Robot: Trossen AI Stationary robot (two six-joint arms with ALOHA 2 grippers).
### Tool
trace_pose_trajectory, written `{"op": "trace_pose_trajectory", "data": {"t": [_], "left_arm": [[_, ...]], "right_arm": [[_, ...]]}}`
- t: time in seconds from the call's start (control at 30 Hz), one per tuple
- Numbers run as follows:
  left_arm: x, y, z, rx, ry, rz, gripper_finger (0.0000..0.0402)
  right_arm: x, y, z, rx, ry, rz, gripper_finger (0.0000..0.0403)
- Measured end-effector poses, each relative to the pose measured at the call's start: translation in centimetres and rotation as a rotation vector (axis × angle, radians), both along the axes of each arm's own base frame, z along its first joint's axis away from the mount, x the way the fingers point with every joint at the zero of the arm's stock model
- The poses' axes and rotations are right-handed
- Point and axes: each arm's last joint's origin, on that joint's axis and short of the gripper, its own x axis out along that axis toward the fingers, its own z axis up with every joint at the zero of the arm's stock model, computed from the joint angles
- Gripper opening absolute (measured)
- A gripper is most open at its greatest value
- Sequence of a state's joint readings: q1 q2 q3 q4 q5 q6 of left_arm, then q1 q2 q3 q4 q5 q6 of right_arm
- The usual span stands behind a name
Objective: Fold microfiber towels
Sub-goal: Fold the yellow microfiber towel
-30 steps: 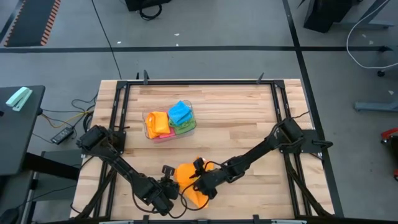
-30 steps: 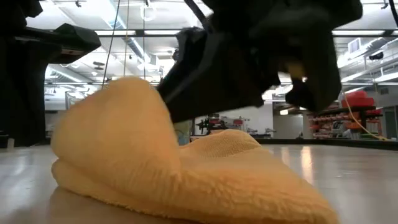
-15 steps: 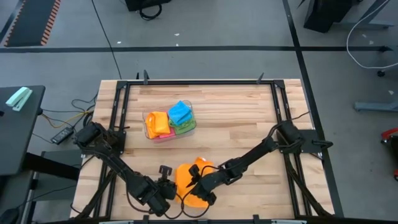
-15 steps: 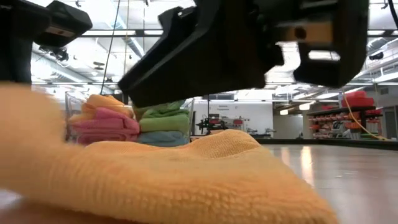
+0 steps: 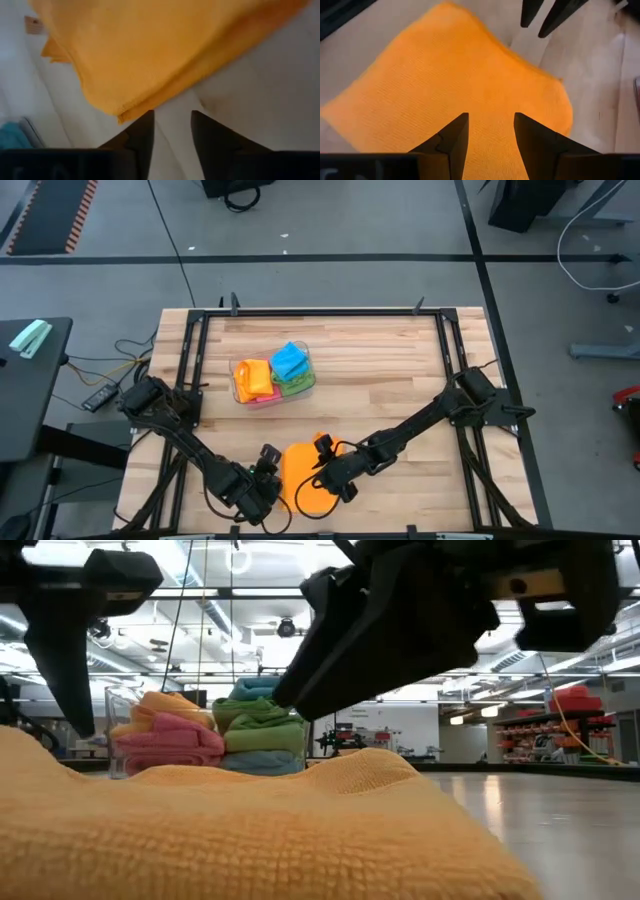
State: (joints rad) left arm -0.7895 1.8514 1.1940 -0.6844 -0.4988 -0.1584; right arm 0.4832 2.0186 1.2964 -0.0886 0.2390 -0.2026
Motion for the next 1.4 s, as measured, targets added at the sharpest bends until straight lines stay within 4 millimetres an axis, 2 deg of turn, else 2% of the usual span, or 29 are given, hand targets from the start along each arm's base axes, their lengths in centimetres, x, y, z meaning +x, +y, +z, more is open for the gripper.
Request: {"op": "trace_pose_trajectory", "data": {"t": [0.17, 0.3, 0.57, 0.87, 1.17, 1.4], "left_arm": [[-0.5, 0.5, -1.1, 0.114, 0.039, -0.149, 0.0183], [-0.6, 0.7, -1.9, 0.199, 0.029, -0.264, 0.0198], [-0.4, 0.6, -2.5, 0.313, 0.026, -0.519, 0.0185], [0.7, 0.8, -2.3, 0.308, 0.006, -0.601, 0.0187], [1.3, 1.5, -2.5, 0.273, 0.034, -0.601, 0.0174], [1.5, 1.1, -4.1, 0.302, 0.081, -0.683, 0.0152]], "right_arm": [[-0.3, 0.1, -0.4, 0.006, 0.013, -0.009, 0.0166], [-0.3, 0.1, -0.3, 0.009, 0.007, -0.008, 0.0166], [-0.3, 0.2, -0.3, 0.012, 0.003, -0.008, 0.0166], [-0.3, 0.2, -0.3, 0.012, 0.004, -0.008, 0.0166], [-0.3, 0.2, -0.3, 0.012, 0.004, -0.008, 0.0166], [-0.3, 0.2, -0.3, 0.012, 0.005, -0.007, 0.0166]]}}
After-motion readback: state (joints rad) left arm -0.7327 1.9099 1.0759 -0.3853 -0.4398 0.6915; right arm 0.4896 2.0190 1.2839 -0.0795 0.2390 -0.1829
